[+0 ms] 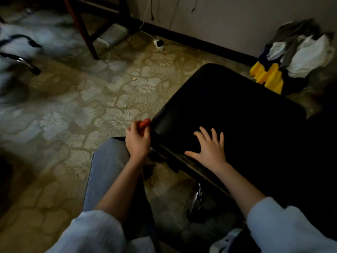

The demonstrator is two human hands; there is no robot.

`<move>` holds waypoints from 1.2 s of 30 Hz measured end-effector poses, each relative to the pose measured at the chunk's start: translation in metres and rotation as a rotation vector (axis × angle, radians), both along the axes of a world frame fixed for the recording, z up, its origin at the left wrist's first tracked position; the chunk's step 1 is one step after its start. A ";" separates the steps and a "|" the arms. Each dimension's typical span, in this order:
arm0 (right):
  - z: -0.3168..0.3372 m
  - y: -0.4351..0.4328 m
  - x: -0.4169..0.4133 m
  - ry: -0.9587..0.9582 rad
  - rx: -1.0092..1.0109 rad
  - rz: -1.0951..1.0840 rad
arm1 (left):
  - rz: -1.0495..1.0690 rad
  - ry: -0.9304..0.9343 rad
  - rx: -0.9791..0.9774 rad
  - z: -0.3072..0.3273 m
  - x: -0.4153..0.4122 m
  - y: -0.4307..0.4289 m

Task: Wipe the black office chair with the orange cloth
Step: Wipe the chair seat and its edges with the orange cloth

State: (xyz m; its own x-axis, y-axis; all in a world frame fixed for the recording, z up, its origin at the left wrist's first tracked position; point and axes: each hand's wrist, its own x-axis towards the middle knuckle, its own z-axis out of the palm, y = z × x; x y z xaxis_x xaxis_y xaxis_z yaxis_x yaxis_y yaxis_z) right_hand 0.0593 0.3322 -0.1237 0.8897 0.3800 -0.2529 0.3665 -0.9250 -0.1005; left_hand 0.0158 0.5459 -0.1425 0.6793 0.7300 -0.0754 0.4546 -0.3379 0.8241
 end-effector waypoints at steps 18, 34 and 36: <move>-0.027 0.008 0.015 0.138 -0.053 -0.037 | -0.247 0.121 0.230 -0.019 -0.003 0.001; -0.027 0.012 0.015 0.137 -0.055 -0.078 | -0.378 0.019 0.052 -0.018 -0.021 -0.035; -0.027 0.010 0.015 0.135 -0.042 -0.068 | -0.177 -0.055 0.006 -0.015 -0.014 -0.029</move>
State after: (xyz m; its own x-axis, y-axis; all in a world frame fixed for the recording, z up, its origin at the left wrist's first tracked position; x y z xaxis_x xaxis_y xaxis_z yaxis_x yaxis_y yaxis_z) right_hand 0.0739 0.3424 -0.1507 0.8697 0.3065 -0.3868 0.2886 -0.9517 -0.1051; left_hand 0.0020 0.5170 -0.1577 0.7999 0.5994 -0.0302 0.3419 -0.4137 0.8438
